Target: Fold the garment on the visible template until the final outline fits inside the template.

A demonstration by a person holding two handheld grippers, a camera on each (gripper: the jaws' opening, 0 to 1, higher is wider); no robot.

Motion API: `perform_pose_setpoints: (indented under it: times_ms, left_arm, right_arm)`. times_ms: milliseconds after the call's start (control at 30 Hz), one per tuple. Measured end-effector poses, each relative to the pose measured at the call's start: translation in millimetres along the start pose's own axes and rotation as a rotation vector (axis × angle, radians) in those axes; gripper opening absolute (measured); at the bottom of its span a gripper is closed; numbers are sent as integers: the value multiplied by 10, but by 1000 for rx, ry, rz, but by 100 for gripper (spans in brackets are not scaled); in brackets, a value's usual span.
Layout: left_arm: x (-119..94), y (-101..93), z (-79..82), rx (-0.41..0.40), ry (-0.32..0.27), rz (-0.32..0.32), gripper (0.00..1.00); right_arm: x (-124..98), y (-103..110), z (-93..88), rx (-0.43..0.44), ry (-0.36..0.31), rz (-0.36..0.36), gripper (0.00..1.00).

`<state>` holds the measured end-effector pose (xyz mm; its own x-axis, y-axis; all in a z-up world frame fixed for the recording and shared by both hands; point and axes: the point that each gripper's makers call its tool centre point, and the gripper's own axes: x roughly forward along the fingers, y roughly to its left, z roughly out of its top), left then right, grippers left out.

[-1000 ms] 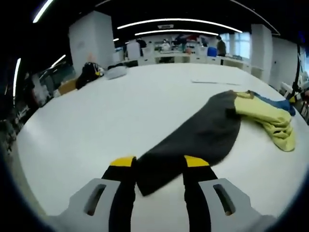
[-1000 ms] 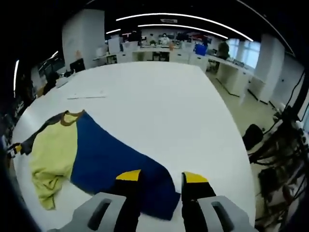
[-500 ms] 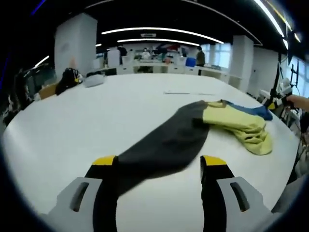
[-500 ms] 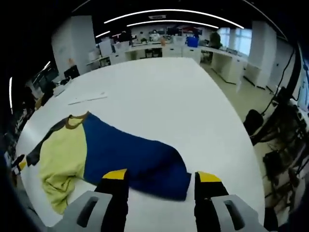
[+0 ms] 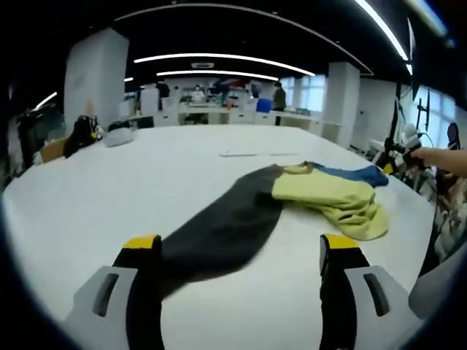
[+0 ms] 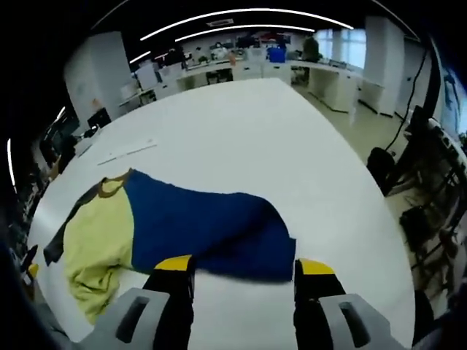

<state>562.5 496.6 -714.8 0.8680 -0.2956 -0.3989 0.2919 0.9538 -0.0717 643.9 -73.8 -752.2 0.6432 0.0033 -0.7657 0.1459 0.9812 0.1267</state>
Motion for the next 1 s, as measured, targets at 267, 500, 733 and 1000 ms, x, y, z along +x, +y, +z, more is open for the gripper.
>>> perform_pose_setpoints:
  times_ms: [267, 500, 733, 1000]
  left_arm:
    - [5, -221, 21, 22, -13, -60, 94]
    - [28, -430, -11, 70, 1, -120, 96]
    - [39, -555, 2, 59, -10, -138, 96]
    - [42, -637, -41, 65, 5, -152, 95]
  right_arm:
    - [26, 51, -75, 62, 2, -28, 43]
    - [102, 96, -144, 143, -3, -82, 39]
    - [208, 157, -220, 213, 4, -86, 29]
    - [221, 103, -218, 194, -8, -156, 16]
